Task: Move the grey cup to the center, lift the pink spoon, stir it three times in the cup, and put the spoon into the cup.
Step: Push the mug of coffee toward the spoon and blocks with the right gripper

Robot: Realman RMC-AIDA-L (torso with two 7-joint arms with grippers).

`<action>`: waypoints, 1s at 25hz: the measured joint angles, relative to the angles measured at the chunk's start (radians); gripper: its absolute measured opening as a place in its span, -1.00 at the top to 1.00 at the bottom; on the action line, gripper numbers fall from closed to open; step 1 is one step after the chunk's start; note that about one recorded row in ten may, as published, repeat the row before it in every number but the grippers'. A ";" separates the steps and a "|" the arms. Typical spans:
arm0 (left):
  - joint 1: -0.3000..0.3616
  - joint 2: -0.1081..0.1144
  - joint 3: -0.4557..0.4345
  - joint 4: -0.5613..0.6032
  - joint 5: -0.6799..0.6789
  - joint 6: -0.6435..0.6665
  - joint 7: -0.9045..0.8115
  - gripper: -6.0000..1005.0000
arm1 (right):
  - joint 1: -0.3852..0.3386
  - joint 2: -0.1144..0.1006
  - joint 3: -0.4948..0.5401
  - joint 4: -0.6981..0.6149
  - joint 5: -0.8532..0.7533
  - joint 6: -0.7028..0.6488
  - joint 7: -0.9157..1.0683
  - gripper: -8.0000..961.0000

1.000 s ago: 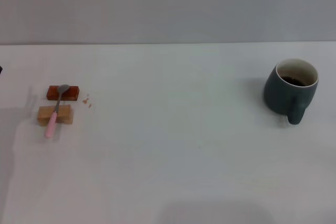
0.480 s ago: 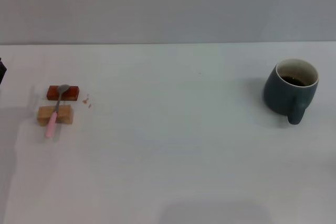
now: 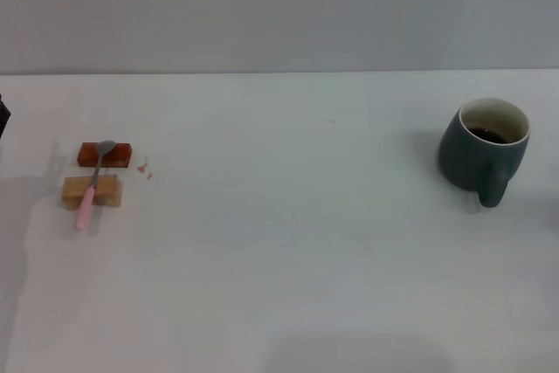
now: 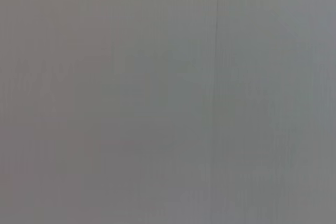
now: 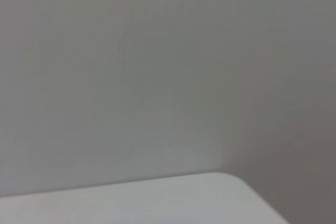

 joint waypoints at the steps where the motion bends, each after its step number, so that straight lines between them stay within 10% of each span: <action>1: -0.001 0.000 0.000 0.000 -0.001 0.000 0.000 -0.67 | 0.007 0.000 0.000 0.003 -0.001 0.011 -0.009 0.98; 25: -0.021 0.000 0.000 0.000 -0.004 0.004 0.000 -0.67 | 0.103 0.029 -0.040 0.084 -0.112 0.152 -0.046 0.98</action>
